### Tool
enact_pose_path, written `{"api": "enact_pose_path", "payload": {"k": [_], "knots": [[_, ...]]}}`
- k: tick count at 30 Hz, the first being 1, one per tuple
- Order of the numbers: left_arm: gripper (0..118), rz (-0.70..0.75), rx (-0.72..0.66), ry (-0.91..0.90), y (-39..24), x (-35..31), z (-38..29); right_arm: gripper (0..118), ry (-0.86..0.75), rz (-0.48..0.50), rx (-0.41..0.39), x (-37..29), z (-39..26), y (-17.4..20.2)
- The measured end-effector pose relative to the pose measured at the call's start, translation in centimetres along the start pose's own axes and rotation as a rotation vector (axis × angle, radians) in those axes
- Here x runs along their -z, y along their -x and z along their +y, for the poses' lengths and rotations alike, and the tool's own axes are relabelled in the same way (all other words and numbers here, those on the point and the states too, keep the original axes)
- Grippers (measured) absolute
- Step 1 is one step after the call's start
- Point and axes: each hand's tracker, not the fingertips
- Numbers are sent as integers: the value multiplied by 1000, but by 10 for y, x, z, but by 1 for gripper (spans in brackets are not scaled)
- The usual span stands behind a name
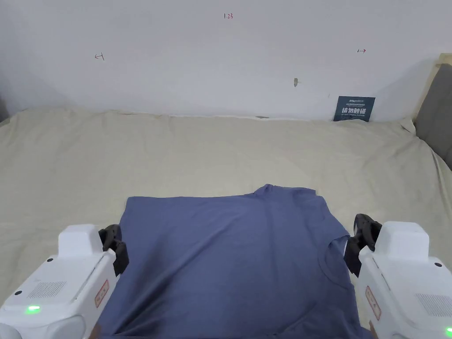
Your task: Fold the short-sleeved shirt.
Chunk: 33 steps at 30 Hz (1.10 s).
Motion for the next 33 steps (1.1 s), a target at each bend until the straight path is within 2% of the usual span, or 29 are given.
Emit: {"api": "enact_pose_path", "payload": {"k": [7, 9, 10, 11, 12, 13, 14, 15, 19, 20, 21, 23, 24, 26, 27, 28, 29, 30, 32, 33], "knots": [[0, 42, -25, 270, 45, 14, -54, 1, 59, 9, 0, 3, -14, -4], [5, 62, -27, 323, 55, 16, -71, 1, 76, 5, -1, 4, -19, -5], [16, 68, -39, 351, 58, 17, -77, 1, 83, 3, 1, 5, -21, -6], [36, 72, -52, 395, 62, 20, -84, 1, 94, 4, 5, 6, -23, -7], [71, 68, -75, 430, 66, 24, -89, 1, 104, 5, 10, 6, -25, -7], [93, 62, -111, 473, 70, 29, -95, 1, 112, 6, 14, 6, -27, -7], [107, 58, -131, 515, 74, 32, -102, 1, 118, 4, 15, 7, -29, -7], [110, 63, -144, 502, 76, 32, -106, 1, 123, 3, 15, 7, -30, -8], [105, 99, -92, 541, 73, 38, -123, 1, 152, -2, 18, 6, -36, -10], [99, 103, -89, 546, 74, 42, -129, 1, 167, -7, 21, 7, -38, -11], [79, 100, -87, 558, 75, 45, -133, 1, 174, -11, 23, 7, -40, -11], [28, 100, -95, 602, 79, 52, -145, 1, 187, -18, 29, 7, -43, -15], [13, 98, -103, 624, 80, 54, -149, 1, 193, -22, 34, 5, -45, -16], [4, 48, -159, 626, 82, 51, -152, 1, 222, -35, 46, 5, -51, -21], [4, 62, -144, 618, 80, 49, -152, 5, 249, -42, 49, 5, -54, -23], [3, 62, -133, 605, 78, 47, -149, 13, 294, -57, 54, 6, -60, -25], [3, 67, -107, 592, 75, 46, -147, 26, 328, -81, 68, 8, -67, -28], [3, 62, -100, 581, 73, 41, -144, 54, 382, -85, 78, 10, -77, -31], [3, 60, -105, 559, 73, 37, -137, 70, 492, -84, 97, 17, -101, -36], [3, 58, -118, 545, 74, 36, -133, 83, 564, -90, 98, 22, -115, -38]]}}
